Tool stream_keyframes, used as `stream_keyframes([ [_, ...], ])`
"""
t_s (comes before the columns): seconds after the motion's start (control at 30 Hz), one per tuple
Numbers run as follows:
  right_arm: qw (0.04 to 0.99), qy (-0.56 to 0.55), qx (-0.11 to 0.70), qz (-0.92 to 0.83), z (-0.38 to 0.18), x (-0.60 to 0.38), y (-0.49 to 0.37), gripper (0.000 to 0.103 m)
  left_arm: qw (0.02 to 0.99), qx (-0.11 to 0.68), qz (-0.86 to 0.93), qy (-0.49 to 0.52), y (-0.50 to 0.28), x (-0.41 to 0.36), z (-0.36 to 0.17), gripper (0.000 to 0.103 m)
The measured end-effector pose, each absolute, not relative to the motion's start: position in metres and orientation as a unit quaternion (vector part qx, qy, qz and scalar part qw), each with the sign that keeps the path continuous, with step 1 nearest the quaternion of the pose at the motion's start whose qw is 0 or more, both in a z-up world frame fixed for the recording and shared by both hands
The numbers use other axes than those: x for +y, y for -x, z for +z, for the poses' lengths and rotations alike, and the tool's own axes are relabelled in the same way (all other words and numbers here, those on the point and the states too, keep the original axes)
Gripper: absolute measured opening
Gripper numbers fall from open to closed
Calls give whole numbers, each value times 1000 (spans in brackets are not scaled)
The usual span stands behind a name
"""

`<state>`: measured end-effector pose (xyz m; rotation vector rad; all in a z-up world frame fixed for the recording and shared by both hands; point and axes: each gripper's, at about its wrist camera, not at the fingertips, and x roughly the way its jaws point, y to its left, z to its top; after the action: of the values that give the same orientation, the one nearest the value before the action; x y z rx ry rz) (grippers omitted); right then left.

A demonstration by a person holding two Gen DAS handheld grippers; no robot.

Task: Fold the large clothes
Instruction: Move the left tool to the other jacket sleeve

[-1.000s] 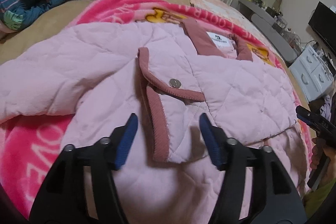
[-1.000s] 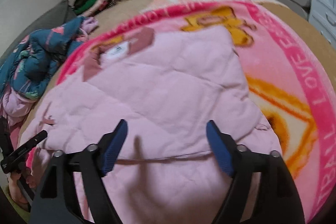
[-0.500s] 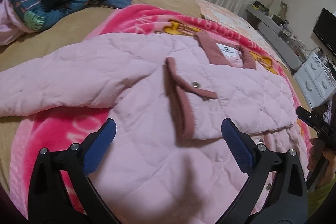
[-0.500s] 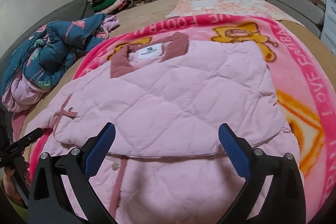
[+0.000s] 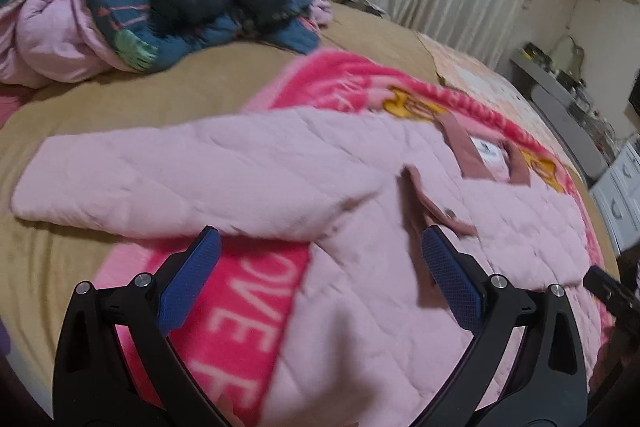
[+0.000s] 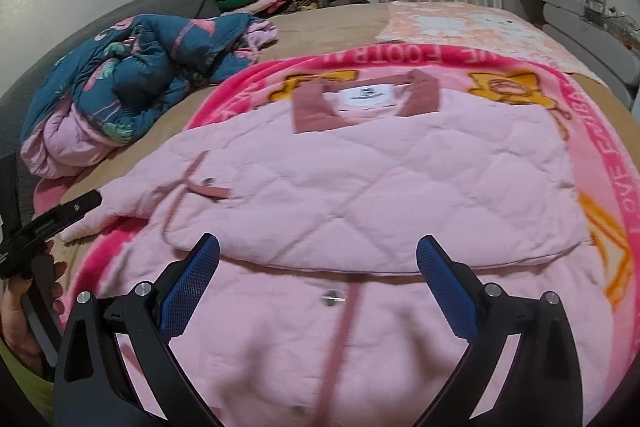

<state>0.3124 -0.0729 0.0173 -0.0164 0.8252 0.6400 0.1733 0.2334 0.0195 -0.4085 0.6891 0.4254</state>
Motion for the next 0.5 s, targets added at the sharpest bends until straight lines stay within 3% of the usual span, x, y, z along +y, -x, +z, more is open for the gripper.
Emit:
stream_keyframes([
  [0.5,848,51,390,355,39,29,-283,98,864,319,288,263,-133,316,19,94],
])
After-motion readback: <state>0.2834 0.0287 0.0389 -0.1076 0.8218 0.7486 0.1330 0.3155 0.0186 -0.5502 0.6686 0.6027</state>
